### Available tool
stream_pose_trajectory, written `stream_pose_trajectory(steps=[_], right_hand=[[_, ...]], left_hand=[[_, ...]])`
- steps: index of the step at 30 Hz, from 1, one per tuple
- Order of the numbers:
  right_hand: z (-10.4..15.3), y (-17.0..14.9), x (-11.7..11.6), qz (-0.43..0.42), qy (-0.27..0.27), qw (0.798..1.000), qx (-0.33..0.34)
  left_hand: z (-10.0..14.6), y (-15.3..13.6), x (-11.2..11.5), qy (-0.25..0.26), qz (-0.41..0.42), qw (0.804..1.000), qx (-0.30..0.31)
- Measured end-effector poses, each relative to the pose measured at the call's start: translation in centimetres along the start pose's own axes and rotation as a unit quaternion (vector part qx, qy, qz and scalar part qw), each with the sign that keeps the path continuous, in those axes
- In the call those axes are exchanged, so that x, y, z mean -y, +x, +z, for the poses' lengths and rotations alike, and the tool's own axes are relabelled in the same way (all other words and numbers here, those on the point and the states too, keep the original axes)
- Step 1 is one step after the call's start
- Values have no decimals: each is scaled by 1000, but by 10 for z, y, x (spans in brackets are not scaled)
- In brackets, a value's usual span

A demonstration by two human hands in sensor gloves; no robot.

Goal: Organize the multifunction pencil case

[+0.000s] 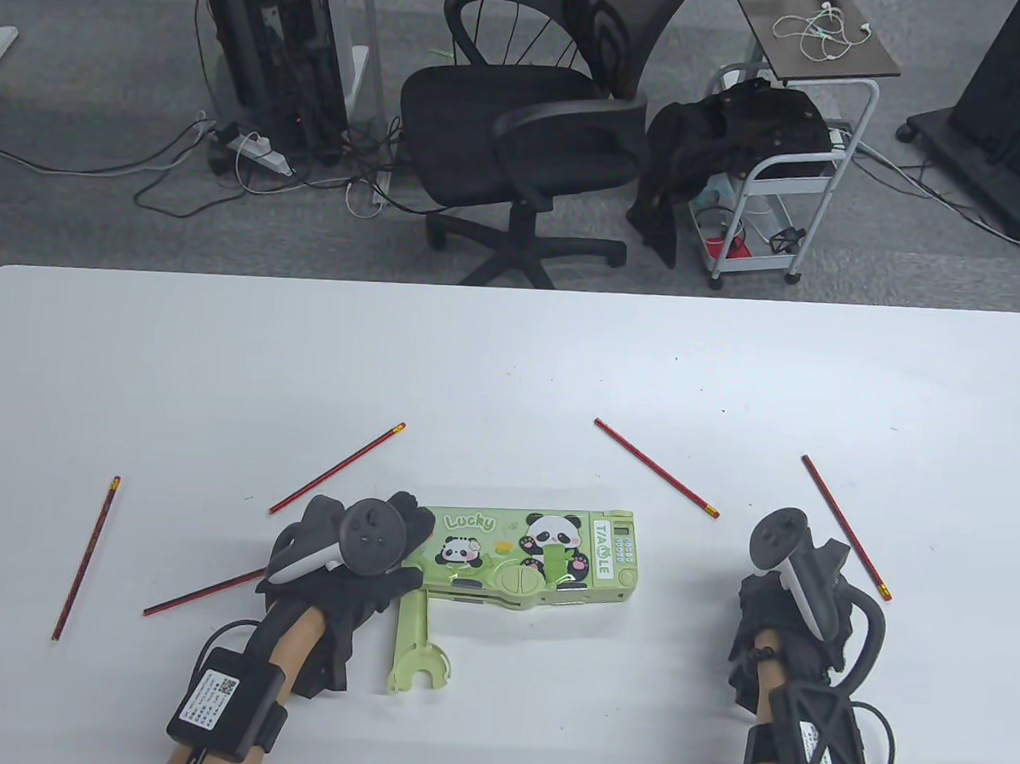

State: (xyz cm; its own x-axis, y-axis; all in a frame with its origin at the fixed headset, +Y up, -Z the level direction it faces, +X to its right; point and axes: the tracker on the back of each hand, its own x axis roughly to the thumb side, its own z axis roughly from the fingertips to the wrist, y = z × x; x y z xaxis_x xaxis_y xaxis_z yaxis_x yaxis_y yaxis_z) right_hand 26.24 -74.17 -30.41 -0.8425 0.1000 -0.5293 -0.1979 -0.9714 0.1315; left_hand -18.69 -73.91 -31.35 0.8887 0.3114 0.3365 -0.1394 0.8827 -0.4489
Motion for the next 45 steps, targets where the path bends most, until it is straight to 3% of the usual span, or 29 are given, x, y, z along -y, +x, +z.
stream_pose_trajectory(steps=[11, 19, 22, 34, 45], right_hand=[[51, 23, 35, -76, -27, 995, 64], [94, 47, 43, -168, -22, 973, 158], [113, 63, 44, -167, -25, 965, 199], [181, 138, 7, -110, 27, 939, 326], [209, 183, -19, -72, 80, 921, 374]], left_hand=[[-1, -3, -1, 2, 13, 1000, 0], [-3, -11, -2, 1, 48, 999, 6], [-4, -14, -2, -1, 61, 998, 7], [-4, -21, -4, 1, 92, 996, 12], [-4, -21, -5, -1, 89, 996, 9]])
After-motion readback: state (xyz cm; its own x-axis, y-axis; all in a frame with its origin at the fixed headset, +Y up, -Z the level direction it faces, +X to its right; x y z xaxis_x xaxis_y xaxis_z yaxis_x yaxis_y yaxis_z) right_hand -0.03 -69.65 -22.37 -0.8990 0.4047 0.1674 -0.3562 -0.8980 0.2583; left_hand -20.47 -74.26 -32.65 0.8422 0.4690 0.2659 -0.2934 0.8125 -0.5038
